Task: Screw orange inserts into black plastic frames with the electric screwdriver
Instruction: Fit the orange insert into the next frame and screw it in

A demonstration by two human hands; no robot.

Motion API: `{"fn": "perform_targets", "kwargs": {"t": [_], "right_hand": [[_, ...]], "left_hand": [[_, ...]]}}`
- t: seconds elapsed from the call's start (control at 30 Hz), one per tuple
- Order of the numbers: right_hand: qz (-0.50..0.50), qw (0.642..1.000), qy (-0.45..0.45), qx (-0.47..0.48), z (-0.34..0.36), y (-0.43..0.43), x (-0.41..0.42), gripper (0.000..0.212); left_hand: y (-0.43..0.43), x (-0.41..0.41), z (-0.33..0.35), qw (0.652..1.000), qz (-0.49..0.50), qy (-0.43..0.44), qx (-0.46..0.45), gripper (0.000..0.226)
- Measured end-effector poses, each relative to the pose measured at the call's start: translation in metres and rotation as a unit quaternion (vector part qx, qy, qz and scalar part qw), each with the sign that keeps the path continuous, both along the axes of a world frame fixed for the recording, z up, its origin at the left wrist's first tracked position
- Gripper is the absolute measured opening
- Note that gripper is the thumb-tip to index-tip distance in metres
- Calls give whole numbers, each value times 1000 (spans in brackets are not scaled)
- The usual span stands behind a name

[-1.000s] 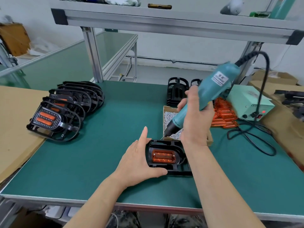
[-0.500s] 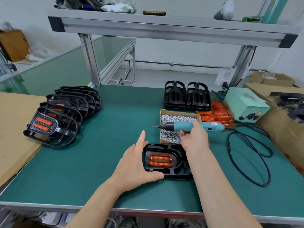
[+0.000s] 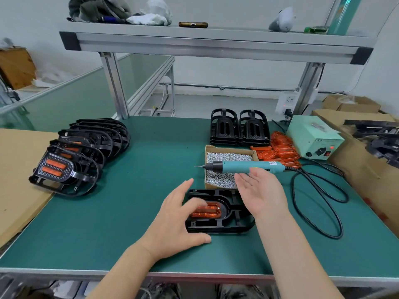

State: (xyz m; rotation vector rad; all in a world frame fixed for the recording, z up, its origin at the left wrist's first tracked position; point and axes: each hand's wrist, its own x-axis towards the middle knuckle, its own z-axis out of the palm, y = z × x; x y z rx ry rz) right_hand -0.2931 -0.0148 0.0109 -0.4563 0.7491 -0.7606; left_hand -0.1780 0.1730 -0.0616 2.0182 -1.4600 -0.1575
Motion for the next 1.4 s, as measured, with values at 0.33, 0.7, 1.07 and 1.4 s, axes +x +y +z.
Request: {"fn": "perform_targets", "kwargs": {"t": [0.33,0.7,1.07,1.4], "right_hand": [[11,871,211,-444,-34,1,-27,60],[155,728,236,-625,-55,29,-5,56],[230,778,212,-545,-60,51,39,33],[246,923,93,-281,-50,87,82,22]], "left_hand": [[9,-2,11,992,20,86,-96,25],[27,32,34,949,184,186,-176,17],[29,39,22,901,285,258,-199,47],[30,34,16,825,415,325,-203,60]]}}
